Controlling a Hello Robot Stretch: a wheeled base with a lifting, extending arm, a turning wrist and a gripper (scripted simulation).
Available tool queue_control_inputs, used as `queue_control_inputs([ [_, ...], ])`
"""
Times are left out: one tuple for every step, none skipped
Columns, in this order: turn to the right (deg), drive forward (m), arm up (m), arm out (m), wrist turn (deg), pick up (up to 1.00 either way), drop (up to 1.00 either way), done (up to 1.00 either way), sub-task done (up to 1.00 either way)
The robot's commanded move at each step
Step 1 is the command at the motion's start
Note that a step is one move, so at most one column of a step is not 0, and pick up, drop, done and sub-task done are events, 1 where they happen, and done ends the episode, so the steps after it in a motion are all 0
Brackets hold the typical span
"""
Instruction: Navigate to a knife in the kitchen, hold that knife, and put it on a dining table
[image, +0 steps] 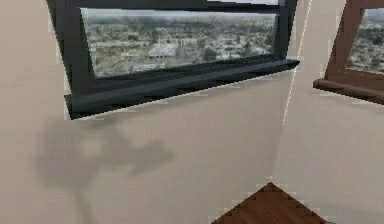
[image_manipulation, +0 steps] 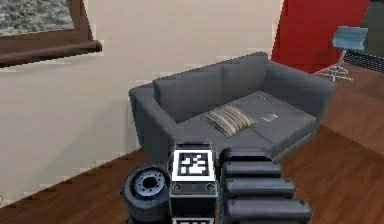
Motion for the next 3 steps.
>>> queue_control_inputs([
  [-45.0, 0.00, 0.00, 0.00, 0.0, 0.00, 0.00, 0.00, 0.00],
  [-45.0, 0.00, 0.00, 0.00, 0.0, 0.00, 0.00, 0.00, 0.00],
  [-21.0, 0.00, 0.00, 0.00, 0.0, 0.00, 0.00, 0.00, 0.00],
])
